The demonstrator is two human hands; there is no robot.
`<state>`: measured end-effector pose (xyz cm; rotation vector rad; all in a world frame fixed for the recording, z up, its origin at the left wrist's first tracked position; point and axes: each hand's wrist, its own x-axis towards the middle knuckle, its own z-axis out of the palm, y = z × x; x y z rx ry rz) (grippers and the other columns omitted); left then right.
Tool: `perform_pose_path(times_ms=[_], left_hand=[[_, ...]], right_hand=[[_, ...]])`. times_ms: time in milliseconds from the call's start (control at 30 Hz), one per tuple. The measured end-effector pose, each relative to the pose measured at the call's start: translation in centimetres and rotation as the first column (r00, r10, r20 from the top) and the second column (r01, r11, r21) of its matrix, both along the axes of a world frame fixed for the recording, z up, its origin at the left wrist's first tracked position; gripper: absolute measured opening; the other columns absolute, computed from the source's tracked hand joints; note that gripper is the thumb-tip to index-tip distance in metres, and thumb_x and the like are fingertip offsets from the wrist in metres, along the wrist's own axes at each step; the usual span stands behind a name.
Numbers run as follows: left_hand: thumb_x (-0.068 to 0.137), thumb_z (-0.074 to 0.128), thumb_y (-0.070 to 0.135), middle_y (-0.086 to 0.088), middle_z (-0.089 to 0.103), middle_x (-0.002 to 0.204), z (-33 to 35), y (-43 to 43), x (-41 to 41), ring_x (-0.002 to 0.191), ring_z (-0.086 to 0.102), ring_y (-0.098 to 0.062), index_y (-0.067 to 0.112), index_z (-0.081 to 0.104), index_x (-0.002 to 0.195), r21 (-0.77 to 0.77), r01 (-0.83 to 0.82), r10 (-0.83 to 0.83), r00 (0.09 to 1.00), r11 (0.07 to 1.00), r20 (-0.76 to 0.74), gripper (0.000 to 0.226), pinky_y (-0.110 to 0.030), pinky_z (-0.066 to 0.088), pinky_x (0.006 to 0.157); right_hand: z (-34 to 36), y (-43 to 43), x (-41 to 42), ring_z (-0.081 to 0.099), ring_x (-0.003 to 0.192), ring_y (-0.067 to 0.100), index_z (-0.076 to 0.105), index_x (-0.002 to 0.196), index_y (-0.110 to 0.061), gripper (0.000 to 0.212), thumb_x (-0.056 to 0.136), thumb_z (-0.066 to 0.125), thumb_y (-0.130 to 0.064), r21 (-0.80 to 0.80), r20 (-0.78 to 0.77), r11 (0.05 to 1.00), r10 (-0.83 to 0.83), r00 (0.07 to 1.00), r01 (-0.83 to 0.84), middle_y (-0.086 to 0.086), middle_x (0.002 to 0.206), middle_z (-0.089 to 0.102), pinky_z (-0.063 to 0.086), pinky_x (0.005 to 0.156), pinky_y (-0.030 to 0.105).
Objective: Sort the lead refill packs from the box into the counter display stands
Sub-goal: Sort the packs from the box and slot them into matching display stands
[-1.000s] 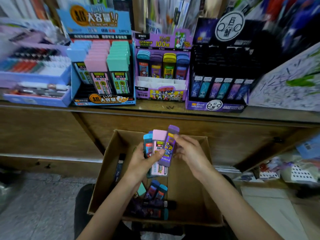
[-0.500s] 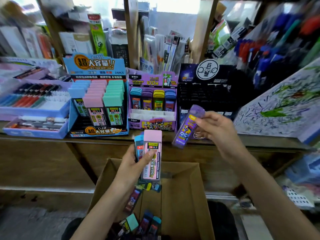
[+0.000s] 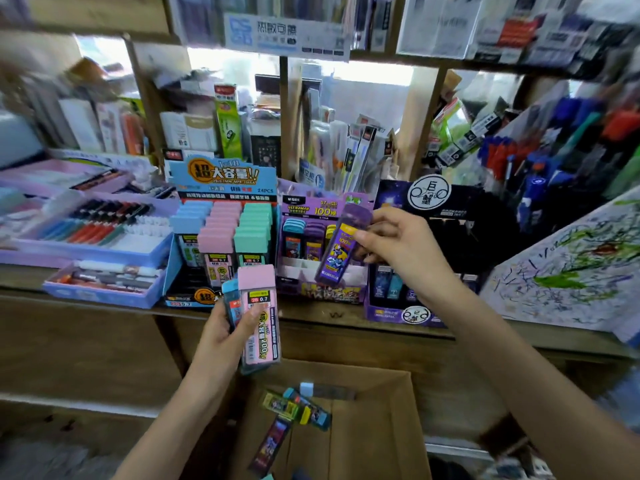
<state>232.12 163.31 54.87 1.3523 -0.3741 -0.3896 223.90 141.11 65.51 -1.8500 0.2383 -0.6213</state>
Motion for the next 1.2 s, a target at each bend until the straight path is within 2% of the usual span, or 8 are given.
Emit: perform_pose_path(times_ms=[233,367,467,633,733,867,1100,1200], left_hand=[[0.091,0.053,0.017,-0.006,0.068,0.093,0.2,5.2,2.2,0.072,0.069,-0.01,0.019,0.054,0.111,0.026,-0.12,0.119,0.993,0.992,0.015,0.02,-0.023,0.055,0.058],[0.091,0.053,0.017,-0.003,0.068,0.089,-0.1,6.8,3.0,0.071,0.069,-0.008,0.017,0.055,0.111,0.016,-0.15,0.149,0.989,0.989,0.011,0.02,-0.021,0.054,0.055],[0.089,0.055,0.02,0.0,0.07,0.083,-0.4,7.1,3.4,0.07,0.069,-0.009,0.017,0.055,0.11,0.017,-0.147,0.147,0.989,0.989,0.002,0.021,-0.019,0.053,0.053],[0.086,0.057,0.026,0.006,0.072,0.084,-0.9,7.1,3.6,0.075,0.07,-0.009,0.024,0.056,0.108,0.007,-0.117,0.117,0.993,0.993,0.002,0.022,-0.018,0.053,0.055],[0.079,0.059,0.034,0.006,0.072,0.087,-0.9,7.1,3.7,0.078,0.07,-0.01,0.024,0.056,0.108,0.005,-0.107,0.107,0.994,0.994,0.012,0.031,-0.019,0.054,0.057],[0.077,0.059,0.034,0.007,0.072,0.086,-1.0,7.1,3.8,0.076,0.07,-0.009,0.024,0.056,0.107,-0.01,-0.105,0.105,0.994,0.994,0.019,0.032,-0.018,0.053,0.056],[0.076,0.06,0.034,0.008,0.072,0.09,-1.1,7.0,3.6,0.08,0.07,-0.009,0.025,0.056,0.109,-0.02,-0.095,0.095,0.995,0.995,0.018,0.034,-0.017,0.053,0.058],[0.075,0.061,0.035,0.006,0.072,0.091,-1.2,6.6,3.5,0.081,0.07,-0.011,0.023,0.056,0.109,-0.022,-0.092,0.092,0.996,0.996,0.007,0.037,-0.018,0.054,0.058]], right_hand=[[-0.6,3.9,5.6,0.066,0.073,0.017,0.061,0.089,-0.02,0.009,0.086,0.066,-0.013,-0.136,-0.033,0.99,0.017,0.999,-0.021,0.001,0.081,0.067,0.055,0.07,0.036],[-1.1,3.9,6.9,0.059,0.075,-0.003,0.061,0.095,-0.021,0.008,0.089,0.062,-0.017,-0.383,-0.029,0.921,-0.092,0.995,0.074,-0.012,0.083,0.061,0.047,0.068,0.012],[-1.5,3.2,7.6,0.057,0.074,-0.001,0.062,0.098,-0.017,0.008,0.09,0.06,-0.014,-0.465,-0.012,0.875,-0.156,0.988,0.132,-0.012,0.081,0.058,0.046,0.07,0.016],[-2.4,2.0,8.4,0.06,0.085,0.013,0.063,0.104,-0.01,0.014,0.091,0.059,-0.014,-0.535,-0.051,0.829,-0.222,0.974,0.161,0.001,0.097,0.062,0.05,0.077,0.023],[-2.8,1.8,8.6,0.056,0.077,0.012,0.06,0.107,-0.009,0.018,0.09,0.061,-0.015,-0.564,-0.031,0.797,-0.283,0.959,0.217,-0.004,0.083,0.057,0.044,0.067,0.02],[-2.9,1.7,8.5,0.058,0.077,0.014,0.049,0.119,-0.018,0.033,0.089,0.062,-0.014,-0.582,0.012,0.774,-0.298,0.954,0.249,-0.014,0.077,0.05,0.05,0.071,0.031],[-3.5,0.8,7.0,0.057,0.082,0.018,0.047,0.102,-0.025,0.023,0.088,0.064,-0.02,-0.579,0.06,0.746,-0.365,0.929,0.33,-0.005,0.083,0.056,0.051,0.072,0.04],[-3.6,0.5,6.4,0.057,0.082,0.018,0.042,0.099,-0.028,0.026,0.088,0.064,-0.02,-0.515,0.098,0.777,-0.366,0.926,0.362,-0.003,0.086,0.056,0.047,0.068,0.032]])
